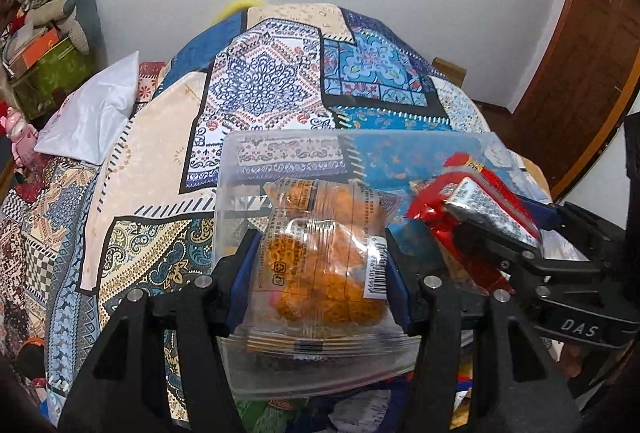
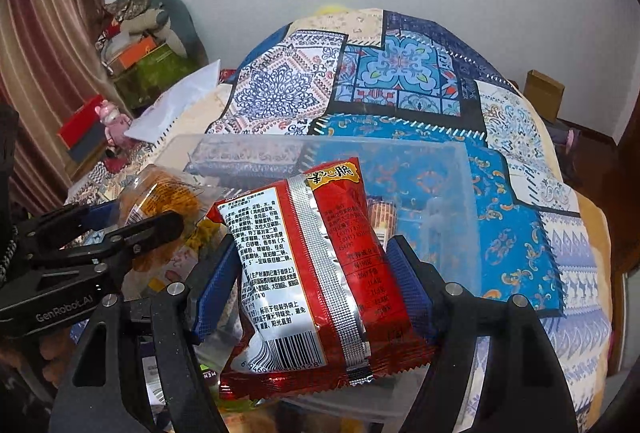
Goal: Organize snacks
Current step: 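Place the cookie bag into the box with left tool while right drops red bag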
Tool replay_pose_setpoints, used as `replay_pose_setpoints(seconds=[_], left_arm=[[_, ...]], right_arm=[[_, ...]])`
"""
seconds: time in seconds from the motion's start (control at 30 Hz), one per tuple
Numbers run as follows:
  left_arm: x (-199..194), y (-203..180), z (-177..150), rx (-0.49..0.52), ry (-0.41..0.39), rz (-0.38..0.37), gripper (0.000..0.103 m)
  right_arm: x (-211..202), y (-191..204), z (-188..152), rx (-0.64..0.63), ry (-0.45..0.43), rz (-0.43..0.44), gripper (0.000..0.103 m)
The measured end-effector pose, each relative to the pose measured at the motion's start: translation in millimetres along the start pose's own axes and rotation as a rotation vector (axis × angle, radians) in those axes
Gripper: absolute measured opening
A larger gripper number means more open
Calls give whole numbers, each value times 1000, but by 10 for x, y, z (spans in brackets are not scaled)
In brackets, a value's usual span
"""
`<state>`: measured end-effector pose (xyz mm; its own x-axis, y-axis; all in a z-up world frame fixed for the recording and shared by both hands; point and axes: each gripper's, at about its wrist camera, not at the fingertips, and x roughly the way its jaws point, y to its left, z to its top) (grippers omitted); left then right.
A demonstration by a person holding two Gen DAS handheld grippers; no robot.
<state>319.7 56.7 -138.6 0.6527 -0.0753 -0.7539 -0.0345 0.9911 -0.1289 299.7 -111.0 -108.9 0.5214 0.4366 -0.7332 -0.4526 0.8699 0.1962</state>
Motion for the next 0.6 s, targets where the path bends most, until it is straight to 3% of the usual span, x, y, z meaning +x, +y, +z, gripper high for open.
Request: replay_pose_setpoints(seconds=[0.3, 0.5, 0.6], left_arm=[[-278, -16, -4, -13, -30, -19, 63], [-757, -53, -102, -1, -82, -10, 64], [-1013, -87, -233, 9, -100, -1, 69]], right_arm=[[-198, 10, 7, -12, 0, -31, 72], [-667, 20, -55, -8, -57, -18, 72], [-947, 31, -148, -7, -86, -17, 72]])
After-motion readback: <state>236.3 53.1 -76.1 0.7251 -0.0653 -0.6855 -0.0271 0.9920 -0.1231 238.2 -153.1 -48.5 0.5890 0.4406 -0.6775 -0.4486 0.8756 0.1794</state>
